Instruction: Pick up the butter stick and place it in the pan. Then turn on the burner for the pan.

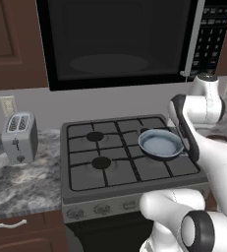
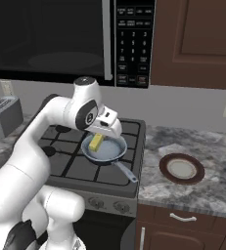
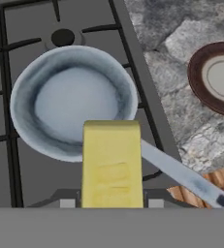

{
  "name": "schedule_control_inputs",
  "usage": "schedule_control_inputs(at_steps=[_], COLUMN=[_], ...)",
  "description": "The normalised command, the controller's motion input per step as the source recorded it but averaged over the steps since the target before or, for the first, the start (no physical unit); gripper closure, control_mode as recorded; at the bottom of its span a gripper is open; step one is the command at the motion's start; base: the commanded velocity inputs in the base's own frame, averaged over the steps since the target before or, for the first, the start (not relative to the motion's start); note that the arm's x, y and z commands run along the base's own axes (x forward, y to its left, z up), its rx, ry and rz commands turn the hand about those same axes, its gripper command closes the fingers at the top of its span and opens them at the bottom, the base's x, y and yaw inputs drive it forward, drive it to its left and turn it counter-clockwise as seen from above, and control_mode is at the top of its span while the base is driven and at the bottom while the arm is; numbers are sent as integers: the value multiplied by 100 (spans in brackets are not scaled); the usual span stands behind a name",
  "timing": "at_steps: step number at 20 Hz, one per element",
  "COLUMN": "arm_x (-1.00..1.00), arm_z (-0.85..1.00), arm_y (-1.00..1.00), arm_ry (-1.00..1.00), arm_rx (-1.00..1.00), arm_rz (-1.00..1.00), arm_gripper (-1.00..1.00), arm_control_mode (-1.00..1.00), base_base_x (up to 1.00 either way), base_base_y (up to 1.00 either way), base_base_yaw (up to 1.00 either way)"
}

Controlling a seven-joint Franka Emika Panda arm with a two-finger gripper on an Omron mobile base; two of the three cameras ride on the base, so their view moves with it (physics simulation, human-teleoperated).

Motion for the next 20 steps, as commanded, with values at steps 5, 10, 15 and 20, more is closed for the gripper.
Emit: schedule_control_inputs(at_steps=[5, 10, 15, 20], arm_x=[50, 44, 29, 6], arm_z=[-28, -27, -15, -26], arm_y=[30, 29, -1, -1], arm_ry=[0, 0, 0, 0], arm_rx=[8, 2, 0, 0], arm_rz=[3, 1, 0, 0], arm_gripper=[100, 100, 100, 100], arm_control_mode=[-100, -100, -100, -100], base_base_x=[0, 0, 0, 0], base_base_y=[0, 0, 0, 0], base_base_yaw=[0, 0, 0, 0])
